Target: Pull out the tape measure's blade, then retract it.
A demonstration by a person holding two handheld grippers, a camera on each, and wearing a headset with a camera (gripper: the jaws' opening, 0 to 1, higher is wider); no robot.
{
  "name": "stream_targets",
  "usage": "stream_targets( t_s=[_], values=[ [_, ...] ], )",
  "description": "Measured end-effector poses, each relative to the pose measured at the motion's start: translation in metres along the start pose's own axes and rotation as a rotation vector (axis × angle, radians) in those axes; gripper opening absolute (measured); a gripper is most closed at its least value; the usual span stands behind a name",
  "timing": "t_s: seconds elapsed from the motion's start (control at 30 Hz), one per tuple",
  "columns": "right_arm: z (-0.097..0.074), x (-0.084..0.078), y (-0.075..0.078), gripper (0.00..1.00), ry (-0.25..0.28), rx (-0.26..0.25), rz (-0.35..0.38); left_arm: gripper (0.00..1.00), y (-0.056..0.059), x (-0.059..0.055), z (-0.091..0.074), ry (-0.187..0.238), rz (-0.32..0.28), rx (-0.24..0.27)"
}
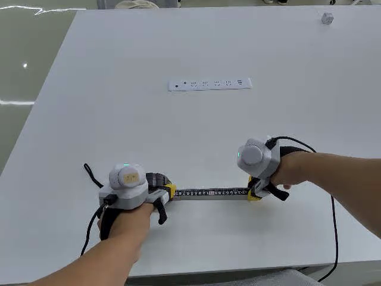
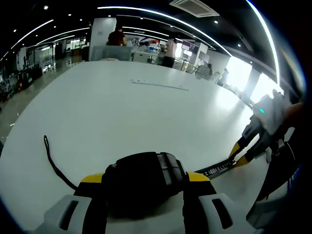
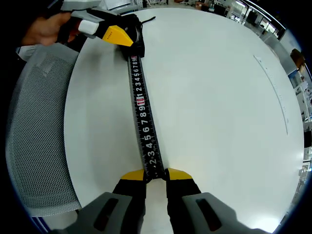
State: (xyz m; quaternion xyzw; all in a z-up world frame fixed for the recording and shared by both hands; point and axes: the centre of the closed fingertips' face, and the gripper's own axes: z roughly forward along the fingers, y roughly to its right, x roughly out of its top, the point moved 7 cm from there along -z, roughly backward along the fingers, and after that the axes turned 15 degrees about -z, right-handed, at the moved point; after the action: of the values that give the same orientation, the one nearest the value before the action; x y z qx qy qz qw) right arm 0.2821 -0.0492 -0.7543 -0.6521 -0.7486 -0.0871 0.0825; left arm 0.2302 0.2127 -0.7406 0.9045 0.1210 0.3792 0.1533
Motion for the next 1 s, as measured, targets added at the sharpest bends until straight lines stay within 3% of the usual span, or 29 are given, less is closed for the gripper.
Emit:
stream_targets(
  t_s=[1.0],
  values=[
    [0.003, 0.011, 0.001, 0.15, 0.019, -0.001, -0.004, 0.59, 0.0, 0.0, 0.0, -0.004, -0.004, -0.002]
  ],
)
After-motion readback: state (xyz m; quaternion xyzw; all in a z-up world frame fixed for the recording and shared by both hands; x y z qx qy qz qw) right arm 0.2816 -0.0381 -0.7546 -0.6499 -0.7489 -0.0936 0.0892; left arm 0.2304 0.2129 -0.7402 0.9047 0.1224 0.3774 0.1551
